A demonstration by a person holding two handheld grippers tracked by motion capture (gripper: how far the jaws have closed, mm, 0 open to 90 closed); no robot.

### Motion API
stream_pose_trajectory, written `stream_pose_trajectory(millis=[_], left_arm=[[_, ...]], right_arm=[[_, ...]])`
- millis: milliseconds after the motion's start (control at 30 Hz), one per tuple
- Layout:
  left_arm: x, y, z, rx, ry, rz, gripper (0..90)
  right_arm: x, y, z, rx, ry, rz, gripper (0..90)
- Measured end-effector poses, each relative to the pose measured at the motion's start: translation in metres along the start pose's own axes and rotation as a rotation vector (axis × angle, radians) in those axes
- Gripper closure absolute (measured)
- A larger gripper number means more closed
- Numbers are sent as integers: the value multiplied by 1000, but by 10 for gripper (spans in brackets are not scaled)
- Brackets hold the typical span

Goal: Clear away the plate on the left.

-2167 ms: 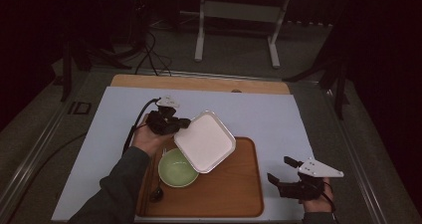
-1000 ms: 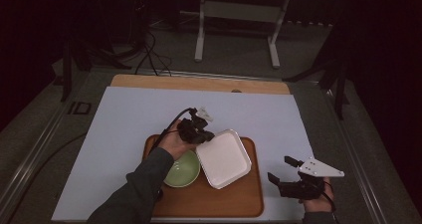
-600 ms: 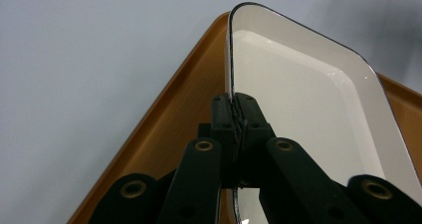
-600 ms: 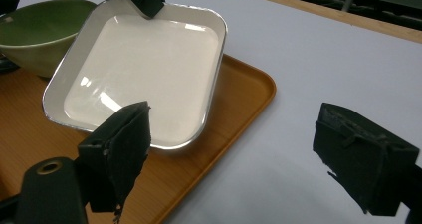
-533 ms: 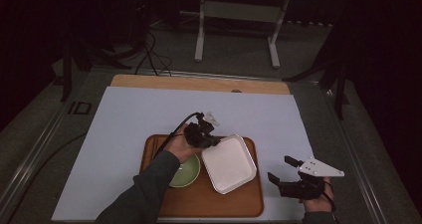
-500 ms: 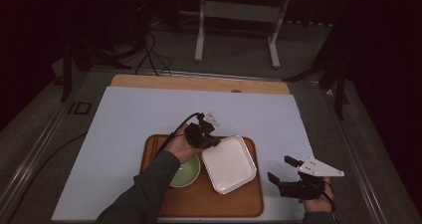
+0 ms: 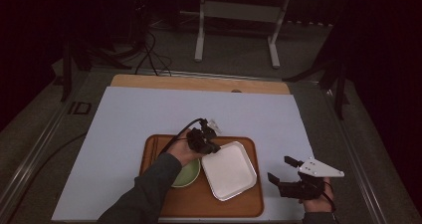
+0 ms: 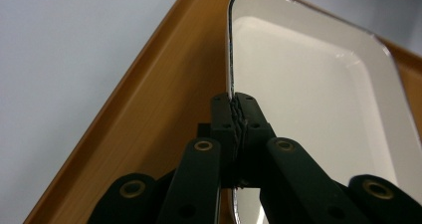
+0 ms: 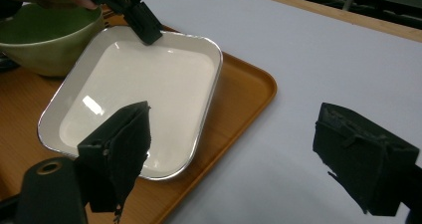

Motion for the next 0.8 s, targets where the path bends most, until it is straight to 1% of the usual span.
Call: stream_pose_trajectory(millis=[67, 100, 233, 433, 500, 567, 667, 700, 733, 800], left_arm=[[0, -1, -1, -2, 0, 6, 888], [1, -2, -1, -7, -3, 19, 888], [2, -3, -2, -15, -7, 40, 880], [4, -9, -3, -46, -23, 105, 859], [4, -9, -3, -50, -23, 111, 857], [4, -10, -3, -68, -30, 121, 849], [4, -10, -3, -79, -23, 115, 812], [4, -9, -2, -89, -16, 108, 812], [4, -8, -2, -98, -6, 102, 758], [4, -6, -1, -109, 1, 93, 712]], right_arm=[[0, 0, 0, 0, 0, 0, 145], [0, 0, 0, 0, 0, 0, 145], [0, 0, 0, -2, 0, 2, 146], [0, 0, 1, -3, 1, 5, 145], [0, 0, 1, -3, 1, 5, 146], [0, -1, 1, -4, -1, 7, 146], [0, -1, 1, -4, -1, 8, 146], [0, -1, 1, -4, 0, 7, 146], [0, -1, 1, -4, 0, 8, 146], [0, -1, 1, -4, 0, 8, 146]])
Point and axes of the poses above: each handheld gripper's, and its own axes: y roughly backward along the jaws, x roughly out of its underside, z roughly to its left, the point moved 1 cm from there along -y, roughly forward along the jaws, and after that the axes turned 2 degrees about z, right-handed, at the moved point
